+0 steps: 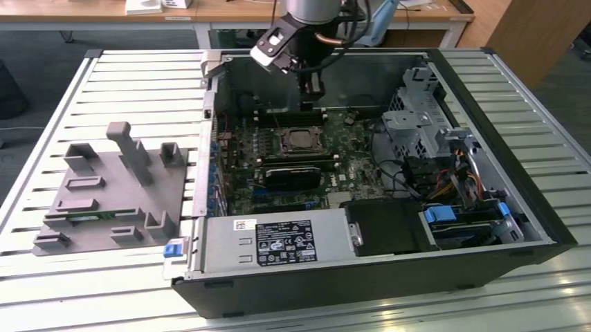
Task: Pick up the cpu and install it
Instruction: 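Install the first cpu locking lever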
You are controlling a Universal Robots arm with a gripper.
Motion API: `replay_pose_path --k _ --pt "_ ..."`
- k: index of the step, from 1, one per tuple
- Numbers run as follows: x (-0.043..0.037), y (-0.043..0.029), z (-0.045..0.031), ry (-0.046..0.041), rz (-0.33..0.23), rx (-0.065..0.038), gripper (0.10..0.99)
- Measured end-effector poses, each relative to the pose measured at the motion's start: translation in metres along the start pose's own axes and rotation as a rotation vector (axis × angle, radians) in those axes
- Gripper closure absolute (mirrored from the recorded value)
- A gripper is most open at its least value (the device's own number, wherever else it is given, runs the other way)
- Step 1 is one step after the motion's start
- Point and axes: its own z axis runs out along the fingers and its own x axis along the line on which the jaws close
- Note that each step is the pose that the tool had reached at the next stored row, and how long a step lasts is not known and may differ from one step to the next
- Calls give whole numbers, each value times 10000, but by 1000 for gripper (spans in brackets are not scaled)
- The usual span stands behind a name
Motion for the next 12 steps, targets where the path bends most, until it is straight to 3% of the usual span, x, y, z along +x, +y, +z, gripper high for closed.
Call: replay_pose_path --k 12 --pt "0 0 9 47 -2173 32 980"
